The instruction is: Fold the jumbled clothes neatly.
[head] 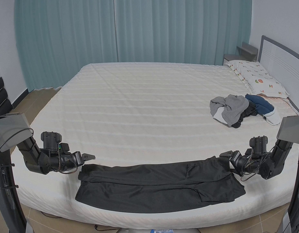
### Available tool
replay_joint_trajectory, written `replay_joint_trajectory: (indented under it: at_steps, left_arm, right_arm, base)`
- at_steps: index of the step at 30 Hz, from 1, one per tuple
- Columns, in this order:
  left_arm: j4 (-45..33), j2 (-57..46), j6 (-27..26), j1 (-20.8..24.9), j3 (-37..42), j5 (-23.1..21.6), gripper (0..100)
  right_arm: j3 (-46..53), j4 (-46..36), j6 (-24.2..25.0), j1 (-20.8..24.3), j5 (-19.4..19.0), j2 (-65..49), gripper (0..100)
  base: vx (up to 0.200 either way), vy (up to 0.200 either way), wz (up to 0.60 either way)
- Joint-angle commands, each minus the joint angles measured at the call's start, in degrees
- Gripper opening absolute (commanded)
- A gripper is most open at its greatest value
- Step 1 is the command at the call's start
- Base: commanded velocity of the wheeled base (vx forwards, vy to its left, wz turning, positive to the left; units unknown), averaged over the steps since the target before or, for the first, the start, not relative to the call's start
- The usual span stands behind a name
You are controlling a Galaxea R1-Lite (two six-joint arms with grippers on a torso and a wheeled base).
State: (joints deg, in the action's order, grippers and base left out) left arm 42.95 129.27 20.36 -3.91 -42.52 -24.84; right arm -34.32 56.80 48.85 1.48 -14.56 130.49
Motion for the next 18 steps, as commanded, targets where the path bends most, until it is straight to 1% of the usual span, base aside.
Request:
replay_joint_trajectory:
  at_steps: [1, 4, 5, 10, 12, 13, 14, 18]
  left_arm:
    - [-0.1, 3.0, -0.1, 1.2, -0.9, 0.8, 100]
    - [-0.1, 3.3, -0.1, 1.6, -1.0, 0.9, 100]
    - [0.0, 3.4, -0.1, 1.7, -1.1, 1.6, 0]
    - [0.1, 3.8, -0.1, 1.7, -1.2, 3.0, 0]
    - [0.3, 3.9, -0.2, 1.6, -1.7, 6.1, 0]
    - [0.3, 3.9, -0.2, 1.6, -1.7, 6.1, 0]
    - [0.3, 3.9, -0.6, 1.6, -1.7, 7.8, 0]
    - [0.4, 3.6, -3.2, 1.6, -1.9, 13.5, 0]
  right_arm:
    - [0.0, 0.1, 0.0, 0.2, 0.1, 1.1, 100]
    - [0.0, 0.1, -0.1, 0.4, 0.1, 1.2, 100]
    - [0.0, 0.2, -0.1, 0.4, 0.1, 1.3, 100]
    - [-0.1, 0.2, -0.2, 0.5, 0.4, 1.5, 100]
    - [-0.1, 0.9, -0.1, 0.5, 0.6, 1.6, 100]
    - [-0.1, 0.9, -0.1, 0.5, 0.6, 1.6, 100]
    - [-0.1, 1.3, -0.1, 0.5, 0.6, 1.7, 100]
    - [-0.2, 1.4, -0.1, 0.5, 0.7, 2.1, 100]
  base:
    - [0.0, 0.0, 0.0]
    - [0.0, 0.0, 0.0]
    - [0.0, 0.0, 0.0]
    - [0.0, 0.0, 0.0]
    - [0.0, 0.0, 0.0]
    - [0.0, 0.0, 0.0]
    - [0.0, 0.0, 0.0]
    - [0.0, 0.0, 0.0]
